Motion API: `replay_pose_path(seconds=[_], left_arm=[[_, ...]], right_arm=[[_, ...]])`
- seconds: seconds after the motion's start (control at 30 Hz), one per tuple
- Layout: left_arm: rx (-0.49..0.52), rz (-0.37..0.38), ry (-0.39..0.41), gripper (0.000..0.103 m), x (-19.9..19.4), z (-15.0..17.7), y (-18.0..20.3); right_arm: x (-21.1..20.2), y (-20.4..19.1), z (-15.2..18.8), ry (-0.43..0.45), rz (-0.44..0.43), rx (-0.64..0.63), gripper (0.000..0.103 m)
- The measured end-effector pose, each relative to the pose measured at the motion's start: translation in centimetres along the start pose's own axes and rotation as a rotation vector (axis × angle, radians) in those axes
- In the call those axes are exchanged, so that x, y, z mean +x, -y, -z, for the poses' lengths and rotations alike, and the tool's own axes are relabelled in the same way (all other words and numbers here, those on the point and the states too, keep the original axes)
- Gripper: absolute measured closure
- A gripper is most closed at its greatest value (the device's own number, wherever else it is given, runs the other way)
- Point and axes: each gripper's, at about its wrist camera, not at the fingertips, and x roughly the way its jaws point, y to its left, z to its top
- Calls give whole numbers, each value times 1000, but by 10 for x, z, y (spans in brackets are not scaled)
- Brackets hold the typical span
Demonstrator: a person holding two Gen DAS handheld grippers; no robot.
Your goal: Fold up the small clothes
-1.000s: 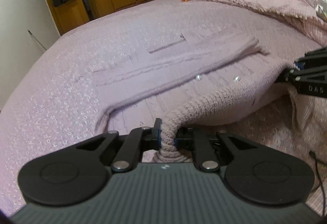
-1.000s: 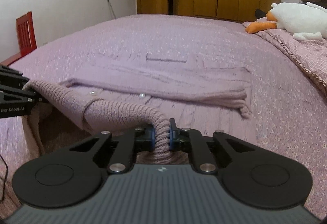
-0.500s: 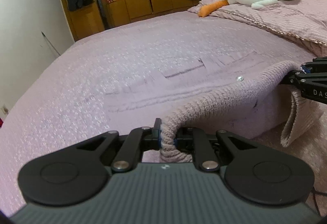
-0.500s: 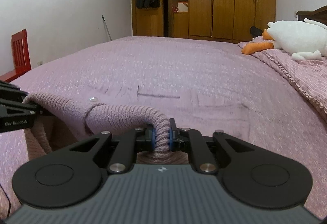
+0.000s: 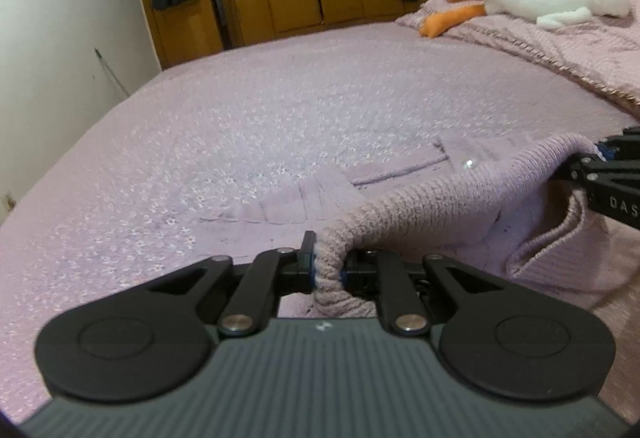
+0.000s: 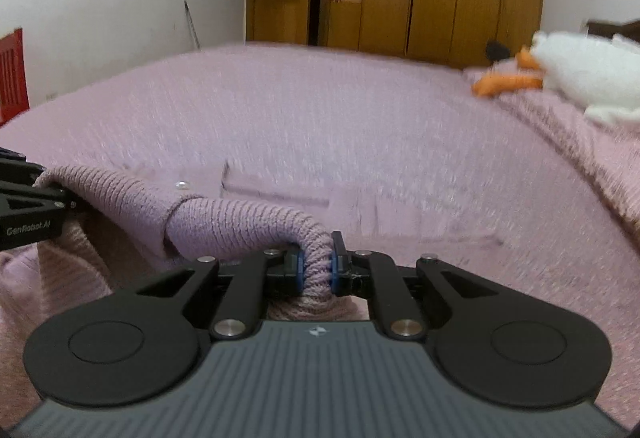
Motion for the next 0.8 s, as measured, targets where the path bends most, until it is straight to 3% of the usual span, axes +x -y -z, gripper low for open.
replay_pose_path(seconds=[0.13, 0.33, 0.53, 0.63, 0.7, 0.8], left_arm=[[19, -11, -75, 90, 32, 4, 6], [-28, -41, -134, 85, 53, 17, 3], [-45, -25, -147, 79, 45, 15, -2], [-52, -26, -168, 60, 40, 10, -1], [-40, -39, -186, 56, 33, 11, -2], [-18, -25, -185, 55, 17, 14, -3]], right_arm=[[32, 4, 15, -91, -6, 23, 90], [48, 6, 20, -91, -9, 50, 88], [32, 12, 20, -86, -42, 101, 72], [13, 17, 25, -58, -45, 146, 54], [1, 21, 29, -48, -43, 170, 41], [-17, 30, 37, -43, -62, 212, 36]])
